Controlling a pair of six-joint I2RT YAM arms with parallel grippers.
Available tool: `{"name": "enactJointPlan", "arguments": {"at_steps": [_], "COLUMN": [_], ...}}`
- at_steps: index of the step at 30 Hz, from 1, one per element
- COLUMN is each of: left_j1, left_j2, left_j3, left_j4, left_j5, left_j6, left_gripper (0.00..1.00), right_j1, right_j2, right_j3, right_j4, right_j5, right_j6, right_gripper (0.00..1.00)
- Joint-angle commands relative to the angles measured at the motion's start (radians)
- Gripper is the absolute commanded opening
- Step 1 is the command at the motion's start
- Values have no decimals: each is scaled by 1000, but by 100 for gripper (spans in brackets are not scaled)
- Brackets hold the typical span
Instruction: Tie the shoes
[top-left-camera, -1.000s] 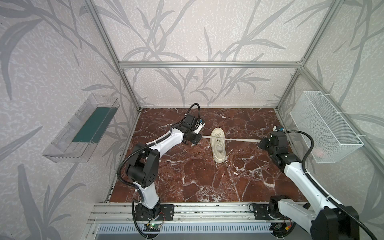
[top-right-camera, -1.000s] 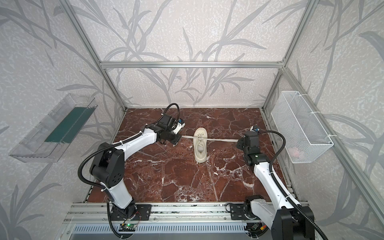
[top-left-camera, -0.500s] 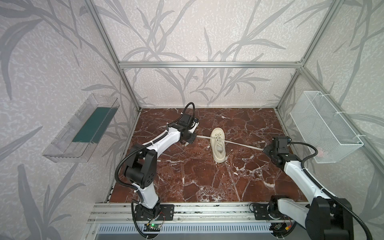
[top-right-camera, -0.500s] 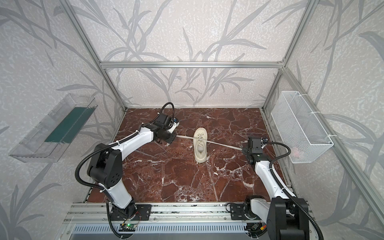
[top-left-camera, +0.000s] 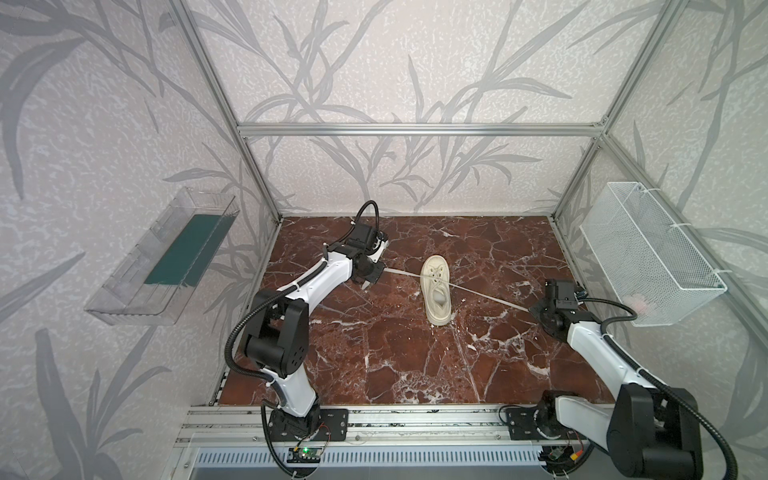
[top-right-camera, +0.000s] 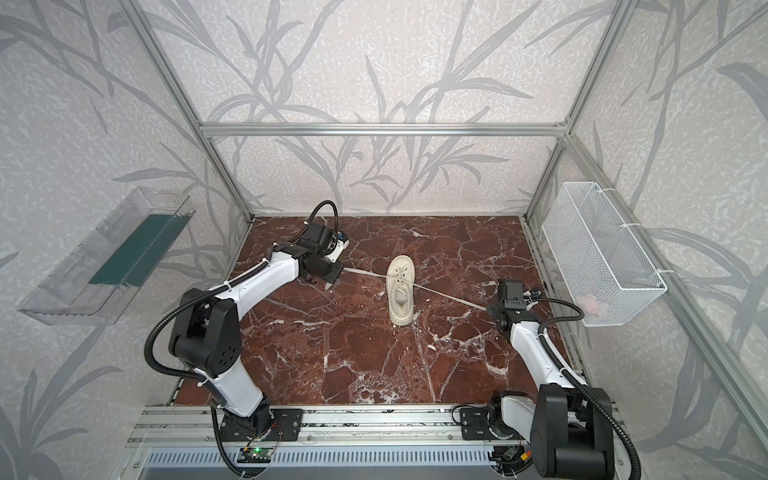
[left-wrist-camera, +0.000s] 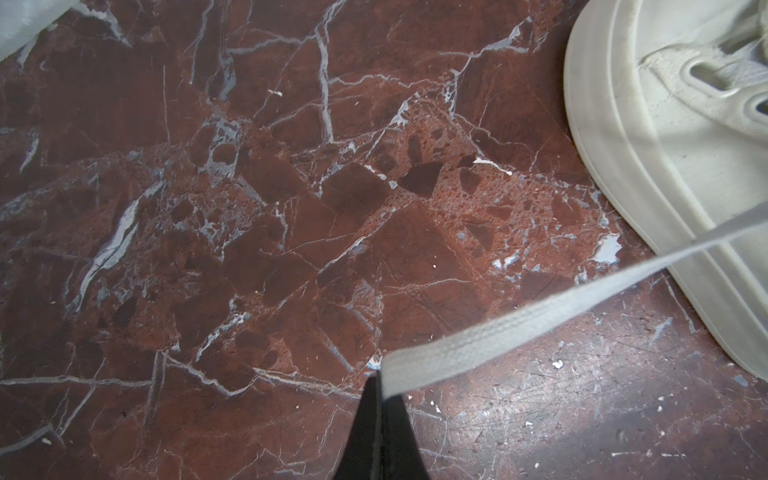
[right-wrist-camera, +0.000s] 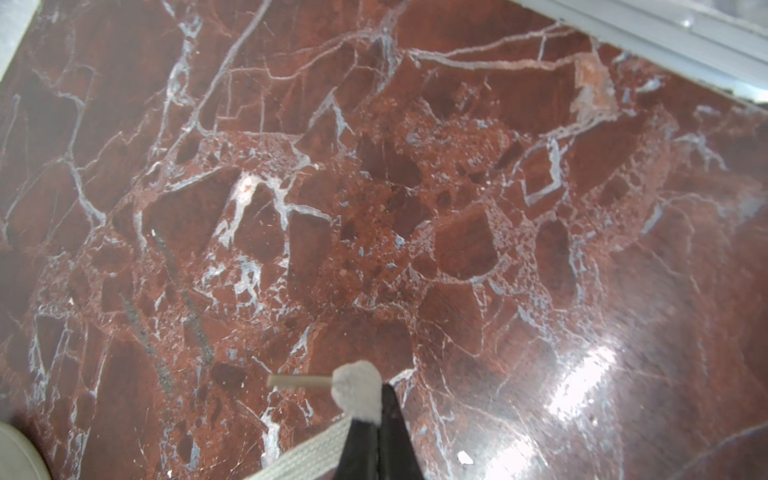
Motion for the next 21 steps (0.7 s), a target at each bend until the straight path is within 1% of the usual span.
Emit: {"name": "enactJointPlan", "arguments": {"at_steps": [1, 8, 16, 21], "left_j1": [43, 71, 96, 116], "left_j2": [12, 49, 102, 102], "left_j3": [8, 20, 34, 39], "left_j4": [-33, -22, -17, -13], "left_j5": [-36, -22, -4, 5], "left_j6": [7, 2, 5, -7], "left_gripper": [0, 0, 0, 0], "right_j1": [-28, -58, -89, -94], "right_j2": [-9, -5, 12, 10], "right_j3": [-18, -24, -24, -26], "right_j4": [-68, -110, -141, -145], "right_j5": [102, 135, 135, 137], "right_j6": [30, 67, 93, 90], "right_gripper": [0, 0, 0, 0]}}
